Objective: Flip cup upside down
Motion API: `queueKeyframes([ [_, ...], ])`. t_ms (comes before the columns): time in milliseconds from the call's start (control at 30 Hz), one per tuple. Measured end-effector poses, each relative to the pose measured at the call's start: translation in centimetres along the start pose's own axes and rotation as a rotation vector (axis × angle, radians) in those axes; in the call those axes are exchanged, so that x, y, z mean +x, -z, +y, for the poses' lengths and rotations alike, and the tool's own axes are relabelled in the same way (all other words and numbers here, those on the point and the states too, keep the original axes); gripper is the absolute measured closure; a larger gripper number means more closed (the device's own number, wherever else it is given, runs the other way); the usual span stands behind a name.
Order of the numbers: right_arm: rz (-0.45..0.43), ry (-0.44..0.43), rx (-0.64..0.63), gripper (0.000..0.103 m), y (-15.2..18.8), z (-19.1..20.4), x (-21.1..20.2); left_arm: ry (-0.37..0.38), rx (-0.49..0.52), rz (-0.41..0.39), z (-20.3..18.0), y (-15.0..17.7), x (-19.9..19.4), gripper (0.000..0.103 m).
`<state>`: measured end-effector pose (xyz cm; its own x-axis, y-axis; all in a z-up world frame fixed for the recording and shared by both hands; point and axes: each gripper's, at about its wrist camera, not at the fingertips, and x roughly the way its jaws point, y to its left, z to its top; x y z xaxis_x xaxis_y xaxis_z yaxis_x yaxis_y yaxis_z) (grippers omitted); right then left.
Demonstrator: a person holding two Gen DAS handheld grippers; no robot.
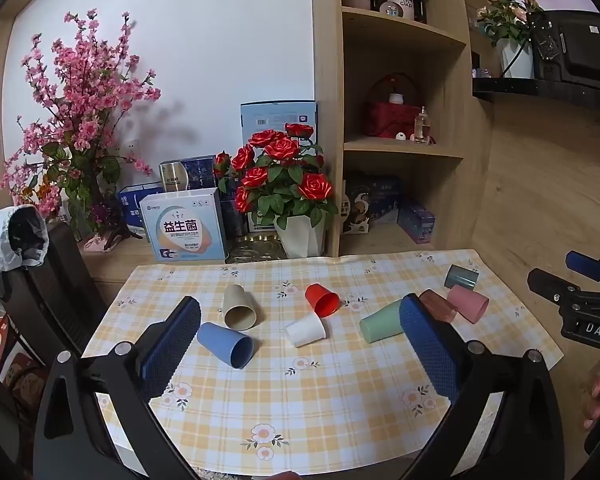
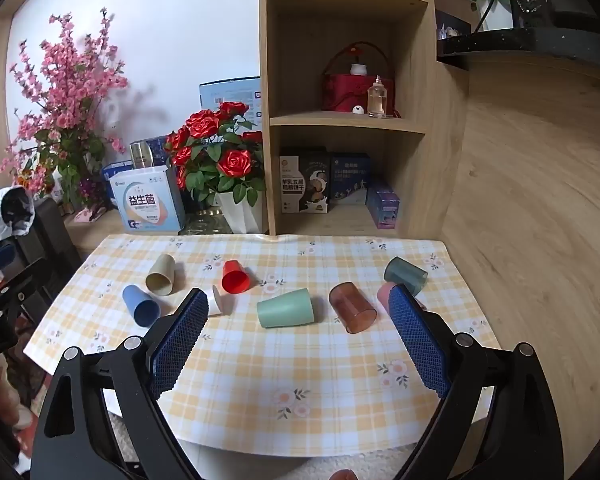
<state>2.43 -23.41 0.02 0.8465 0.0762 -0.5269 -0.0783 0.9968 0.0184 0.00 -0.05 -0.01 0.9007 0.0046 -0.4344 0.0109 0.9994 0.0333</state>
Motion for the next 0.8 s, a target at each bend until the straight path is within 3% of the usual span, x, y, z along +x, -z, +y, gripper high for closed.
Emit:
queueKeyframes([
  [800,0.048,0.023,0.000,0.014,0.2,0.1,0.8,-0.008,-0.007,0.034,0.3,0.4,0.6,0.006],
])
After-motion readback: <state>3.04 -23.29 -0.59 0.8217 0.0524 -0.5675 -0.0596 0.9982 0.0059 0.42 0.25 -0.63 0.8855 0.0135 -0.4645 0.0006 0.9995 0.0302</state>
